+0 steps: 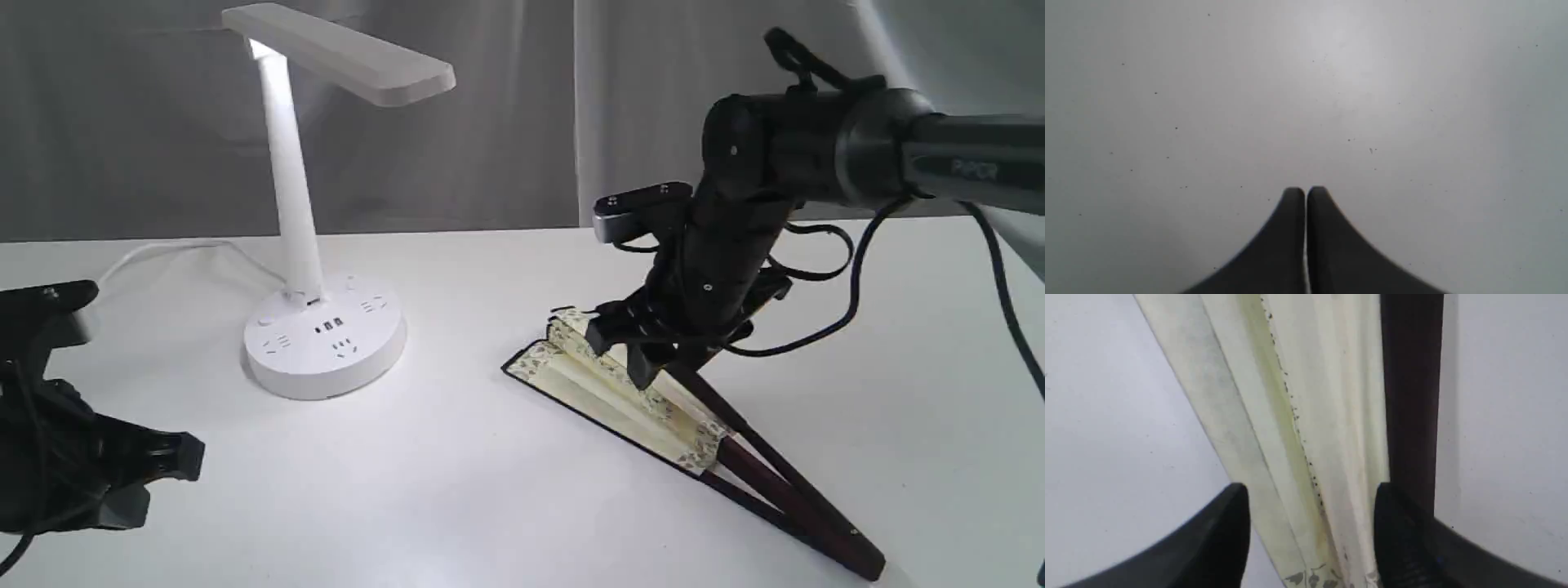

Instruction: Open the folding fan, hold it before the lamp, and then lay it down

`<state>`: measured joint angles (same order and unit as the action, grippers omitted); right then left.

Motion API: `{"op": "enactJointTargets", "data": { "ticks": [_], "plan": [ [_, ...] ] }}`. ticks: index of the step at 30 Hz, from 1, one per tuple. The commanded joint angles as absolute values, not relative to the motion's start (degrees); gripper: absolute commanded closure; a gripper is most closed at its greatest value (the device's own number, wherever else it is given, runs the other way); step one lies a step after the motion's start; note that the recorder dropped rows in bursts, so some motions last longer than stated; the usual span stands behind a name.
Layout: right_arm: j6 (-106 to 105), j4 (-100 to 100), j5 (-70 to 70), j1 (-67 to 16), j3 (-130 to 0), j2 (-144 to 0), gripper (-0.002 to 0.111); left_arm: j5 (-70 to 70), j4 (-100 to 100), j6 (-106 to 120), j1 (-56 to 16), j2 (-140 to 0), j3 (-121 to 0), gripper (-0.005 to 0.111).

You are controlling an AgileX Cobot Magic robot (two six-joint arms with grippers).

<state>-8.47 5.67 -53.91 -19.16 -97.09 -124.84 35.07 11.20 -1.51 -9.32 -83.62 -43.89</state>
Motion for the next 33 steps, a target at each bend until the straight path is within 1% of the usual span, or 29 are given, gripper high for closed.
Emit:
{"op": "enactJointTargets", "data": {
  "ticks": [1,8,13,22,28,33],
  "plan": [
    [-8.22,8.03,-53.96,-17.39,-96.8,-124.15,0.061,34.9,11.48,-1.37,-9.59,-83.42,-44.1,0.107],
    [-8.94,19.33,-54.86,-10.59,-96.8,-124.15,0.061,34.9,11.48,-1.37,-9.59,-83.42,-44.1,0.107],
    [-9.37,20.64,-55.6,-6.98,-96.8,-124.15,0.061,34.9,11.48,-1.37,-9.59,-83.42,-44.1,0.107],
    [-13.35,22.21,-59.95,-2.1,-96.8,-124.38,0.061,34.5,11.45,-1.25,-9.59,-83.42,-44.1,0.107],
    [-17.77,29.43,-61.55,1.35,-96.8,-124.38,0.061,34.5,11.45,-1.25,-9.59,-83.42,-44.1,0.107],
    [-22.49,31.8,-62.34,2.58,-96.8,-124.38,0.061,34.5,11.45,-1.25,-9.59,-83.42,-44.1,0.107]
  ]
}}
